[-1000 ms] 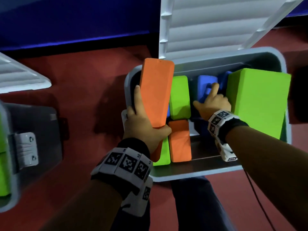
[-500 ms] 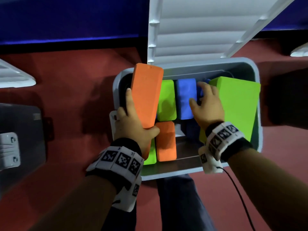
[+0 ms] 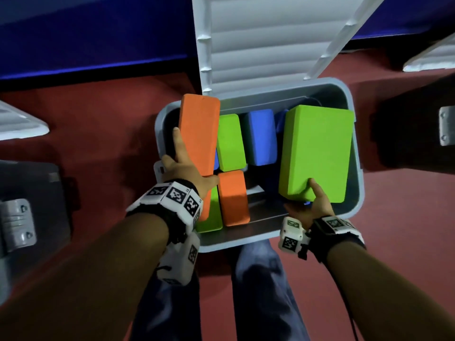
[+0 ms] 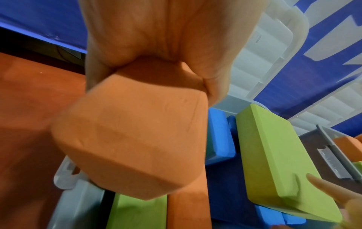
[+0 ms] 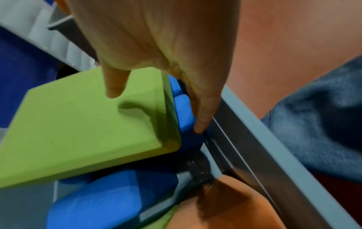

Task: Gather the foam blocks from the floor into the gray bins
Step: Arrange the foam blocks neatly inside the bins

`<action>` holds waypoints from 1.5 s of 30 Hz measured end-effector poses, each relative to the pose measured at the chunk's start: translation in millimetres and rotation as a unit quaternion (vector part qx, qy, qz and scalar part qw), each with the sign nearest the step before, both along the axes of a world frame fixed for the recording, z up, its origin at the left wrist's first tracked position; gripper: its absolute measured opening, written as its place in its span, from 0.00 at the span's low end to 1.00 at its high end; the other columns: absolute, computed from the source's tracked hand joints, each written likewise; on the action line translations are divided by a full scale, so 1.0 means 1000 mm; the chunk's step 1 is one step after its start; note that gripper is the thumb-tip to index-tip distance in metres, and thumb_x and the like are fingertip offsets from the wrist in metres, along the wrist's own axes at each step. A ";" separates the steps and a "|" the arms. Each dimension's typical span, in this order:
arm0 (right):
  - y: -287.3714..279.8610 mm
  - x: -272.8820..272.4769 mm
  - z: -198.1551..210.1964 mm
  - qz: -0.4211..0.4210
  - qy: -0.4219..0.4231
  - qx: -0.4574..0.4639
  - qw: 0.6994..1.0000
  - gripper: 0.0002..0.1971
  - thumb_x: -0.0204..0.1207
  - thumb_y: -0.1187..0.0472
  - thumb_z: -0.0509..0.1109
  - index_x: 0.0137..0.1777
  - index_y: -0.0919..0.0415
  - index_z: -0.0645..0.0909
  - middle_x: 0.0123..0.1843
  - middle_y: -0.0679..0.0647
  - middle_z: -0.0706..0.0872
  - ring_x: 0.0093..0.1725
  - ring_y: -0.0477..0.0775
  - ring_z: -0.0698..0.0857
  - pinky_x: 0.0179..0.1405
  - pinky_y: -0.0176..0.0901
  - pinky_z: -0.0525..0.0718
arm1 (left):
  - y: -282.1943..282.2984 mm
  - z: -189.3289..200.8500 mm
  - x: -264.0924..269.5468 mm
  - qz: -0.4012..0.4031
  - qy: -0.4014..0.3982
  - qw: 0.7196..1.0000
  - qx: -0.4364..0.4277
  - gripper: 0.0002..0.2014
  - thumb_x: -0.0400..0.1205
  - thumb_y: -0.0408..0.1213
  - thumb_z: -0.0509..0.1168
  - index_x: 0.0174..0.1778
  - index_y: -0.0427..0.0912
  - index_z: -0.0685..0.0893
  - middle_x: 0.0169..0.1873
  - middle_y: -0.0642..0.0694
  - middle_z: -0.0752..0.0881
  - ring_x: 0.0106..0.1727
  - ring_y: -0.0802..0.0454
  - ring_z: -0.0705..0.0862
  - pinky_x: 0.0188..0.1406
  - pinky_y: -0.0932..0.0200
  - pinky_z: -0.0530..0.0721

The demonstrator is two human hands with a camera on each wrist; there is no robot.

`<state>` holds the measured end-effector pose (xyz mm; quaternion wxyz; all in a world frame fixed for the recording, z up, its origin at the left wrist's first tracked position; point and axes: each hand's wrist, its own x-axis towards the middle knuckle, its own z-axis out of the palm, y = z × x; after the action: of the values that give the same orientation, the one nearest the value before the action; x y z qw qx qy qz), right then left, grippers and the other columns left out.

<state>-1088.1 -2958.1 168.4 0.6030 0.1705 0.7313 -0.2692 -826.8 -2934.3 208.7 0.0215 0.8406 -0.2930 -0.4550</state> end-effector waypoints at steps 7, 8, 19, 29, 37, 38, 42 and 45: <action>0.001 -0.011 -0.001 -0.002 0.093 -0.033 0.995 0.10 0.77 0.58 0.71 0.39 0.61 0.73 0.34 0.56 0.75 0.34 0.54 0.80 0.41 0.48 0.83 | 0.002 -0.005 0.001 0.005 -0.007 1.000 0.004 0.62 0.68 0.45 0.77 0.78 0.63 0.30 0.71 0.34 0.60 0.62 0.31 0.77 0.61 0.39 0.79; 0.001 -0.014 0.001 0.023 0.112 -0.022 0.993 0.11 0.76 0.59 0.71 0.37 0.60 0.73 0.33 0.55 0.73 0.31 0.52 0.78 0.35 0.46 0.83 | 0.003 -0.005 0.002 0.007 -0.007 1.000 0.008 0.62 0.68 0.46 0.77 0.78 0.63 0.30 0.71 0.33 0.60 0.63 0.31 0.76 0.61 0.39 0.78; -0.018 -0.001 -0.001 0.065 0.050 0.003 0.997 0.30 0.74 0.33 0.63 0.42 0.66 0.75 0.27 0.61 0.85 0.21 0.57 0.85 0.27 0.42 0.81 | 0.003 -0.013 0.001 -0.009 -0.028 0.999 0.014 0.63 0.68 0.48 0.77 0.78 0.62 0.28 0.72 0.32 0.59 0.66 0.31 0.73 0.64 0.38 0.76; 0.019 -0.030 0.063 0.197 0.330 -0.233 0.893 0.49 0.38 0.44 0.88 0.65 0.47 0.75 0.62 0.55 0.84 0.58 0.54 0.85 0.60 0.58 0.84 | -0.002 -0.009 -0.008 0.023 -0.029 0.999 0.007 0.63 0.66 0.45 0.79 0.79 0.62 0.31 0.70 0.33 0.60 0.63 0.34 0.75 0.62 0.45 0.77; 0.041 -0.016 0.094 0.593 0.400 -0.208 0.667 0.52 0.49 0.54 0.80 0.77 0.55 0.63 0.68 0.61 0.77 0.66 0.65 0.76 0.66 0.62 0.75 | -0.003 -0.012 -0.007 0.025 -0.037 0.999 0.027 0.65 0.64 0.47 0.80 0.78 0.64 0.30 0.71 0.33 0.59 0.62 0.34 0.75 0.61 0.45 0.78; 0.038 -0.011 0.088 0.615 0.409 -0.174 0.651 0.54 0.52 0.56 0.82 0.80 0.56 0.60 0.69 0.62 0.76 0.67 0.67 0.74 0.66 0.61 0.72 | -0.003 -0.012 -0.007 0.024 -0.037 0.999 0.027 0.65 0.64 0.47 0.80 0.78 0.64 0.30 0.71 0.33 0.59 0.62 0.34 0.75 0.62 0.43 0.78; 0.028 0.024 0.062 0.644 0.416 -0.027 0.642 0.57 0.59 0.50 0.80 0.83 0.54 0.47 0.71 0.60 0.69 0.71 0.66 0.67 0.64 0.62 0.71 | -0.002 -0.010 -0.008 0.022 -0.028 0.999 0.019 0.64 0.66 0.45 0.78 0.78 0.63 0.29 0.69 0.34 0.60 0.64 0.35 0.74 0.62 0.42 0.77; 0.023 0.046 0.032 0.671 0.381 0.009 0.636 0.60 0.63 0.45 0.78 0.83 0.52 0.38 0.72 0.59 0.65 0.71 0.64 0.65 0.65 0.63 0.71 | -0.002 -0.006 -0.008 0.020 -0.018 1.000 0.007 0.62 0.68 0.44 0.78 0.79 0.62 0.30 0.66 0.35 0.62 0.59 0.35 0.76 0.57 0.45 0.80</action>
<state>-1042.2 -2934.9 200.8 0.2839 -0.4799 0.8114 0.1754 -834.7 -2936.2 203.0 0.0193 0.8543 -0.2732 -0.4418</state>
